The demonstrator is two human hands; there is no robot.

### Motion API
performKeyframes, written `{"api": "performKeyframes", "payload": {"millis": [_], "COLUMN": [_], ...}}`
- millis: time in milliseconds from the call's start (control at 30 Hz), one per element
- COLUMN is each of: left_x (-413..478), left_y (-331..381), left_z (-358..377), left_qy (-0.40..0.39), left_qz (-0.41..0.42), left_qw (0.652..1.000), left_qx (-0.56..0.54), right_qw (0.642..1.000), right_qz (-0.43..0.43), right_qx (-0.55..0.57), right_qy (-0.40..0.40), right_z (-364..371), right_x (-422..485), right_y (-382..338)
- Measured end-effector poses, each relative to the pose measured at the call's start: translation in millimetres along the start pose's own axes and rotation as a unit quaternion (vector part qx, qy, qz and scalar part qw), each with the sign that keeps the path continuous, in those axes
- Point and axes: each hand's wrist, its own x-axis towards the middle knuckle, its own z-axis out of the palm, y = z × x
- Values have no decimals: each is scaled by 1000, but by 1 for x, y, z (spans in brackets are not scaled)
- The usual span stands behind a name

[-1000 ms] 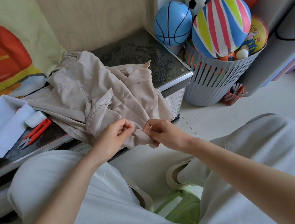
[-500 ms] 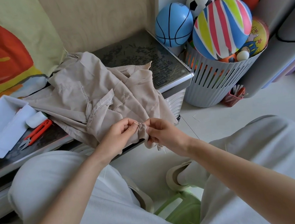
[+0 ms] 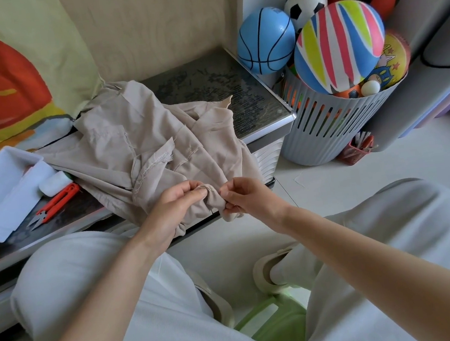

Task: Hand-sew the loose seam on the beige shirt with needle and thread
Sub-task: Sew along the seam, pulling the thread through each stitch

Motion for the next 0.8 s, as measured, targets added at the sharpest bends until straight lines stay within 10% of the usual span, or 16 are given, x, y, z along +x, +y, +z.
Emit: {"api": "performKeyframes", "payload": {"millis": [800], "left_x": [27], "left_y": [-15], "left_z": [11], "left_qy": [13], "left_qz": [-26], "left_qw": [999], "left_qx": [40], "right_qw": [971], "right_qz": [-159], "right_qx": [-145], "right_qy": [102], "right_z": [6], "right_x": [13], "right_y": [-14]}}
